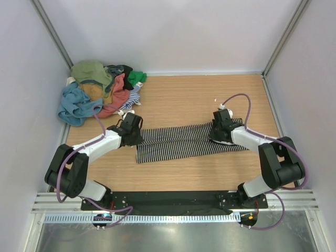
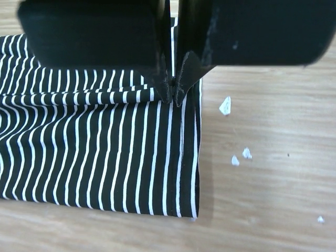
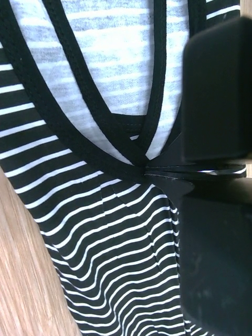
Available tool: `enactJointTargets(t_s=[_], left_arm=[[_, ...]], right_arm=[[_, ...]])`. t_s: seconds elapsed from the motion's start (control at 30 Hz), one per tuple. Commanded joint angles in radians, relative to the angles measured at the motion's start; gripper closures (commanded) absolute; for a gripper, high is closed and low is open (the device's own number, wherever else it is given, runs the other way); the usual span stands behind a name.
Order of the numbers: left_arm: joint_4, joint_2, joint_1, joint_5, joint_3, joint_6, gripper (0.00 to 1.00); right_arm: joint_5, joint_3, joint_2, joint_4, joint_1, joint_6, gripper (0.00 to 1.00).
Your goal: Fold and stack the tank tops
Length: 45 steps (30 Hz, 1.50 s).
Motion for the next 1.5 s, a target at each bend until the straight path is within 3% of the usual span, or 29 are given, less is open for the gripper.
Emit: enactJointTargets(t_s=[0.0, 0.17, 0.37, 0.57, 0.73, 0.8, 0.87, 0.97, 1.1, 1.33, 1.47], left_arm=[[0.025, -0.055, -0.003, -0.016, -0.043, -0.009, 1.0], [0.024, -0.057, -0.003, -0.015, -0.073, -0.01, 0.99], [0.01, -0.117, -0.005, -0.013, -0.05, 0.01, 0.87], [-0.022, -0.213, -0.011, 0.025, -0.046, 0.017, 0.85], [-0.041, -0.261, -0.02, 0.019, -0.086, 0.008, 0.74], [-0.045, -0.279, -0.022, 0.014, -0.093, 0.008, 0.65], [-0.045, -0.293, -0.022, 0.011, -0.096, 0.011, 0.6], [-0.047, -0.292, -0.02, 0.026, -0.07, 0.029, 0.59], [-0.045, -0.24, -0.022, 0.069, -0.011, 0.034, 0.6], [-0.024, -0.103, -0.025, 0.132, 0.083, 0.04, 0.62], [0.001, -0.022, -0.026, 0.171, 0.092, 0.037, 0.69]], right_arm=[[0.019, -0.01, -0.044, 0.022, 0.007, 0.002, 0.99], [0.031, -0.021, -0.052, 0.021, 0.007, 0.013, 0.99], [0.038, 0.005, -0.07, 0.003, 0.007, 0.008, 0.99], [0.061, 0.033, -0.078, -0.037, 0.007, 0.0, 0.99], [0.048, -0.001, -0.098, -0.021, 0.005, 0.011, 0.99], [0.044, -0.01, -0.104, -0.019, 0.007, 0.014, 0.98], [0.03, -0.012, -0.121, -0.017, 0.007, 0.016, 0.9], [0.001, 0.022, -0.135, -0.025, 0.022, 0.013, 0.84], [-0.021, 0.1, -0.109, -0.056, 0.096, 0.016, 0.83], [-0.03, 0.258, 0.051, -0.05, 0.266, 0.045, 0.83], [-0.039, 0.373, 0.16, -0.048, 0.349, 0.059, 0.83]])
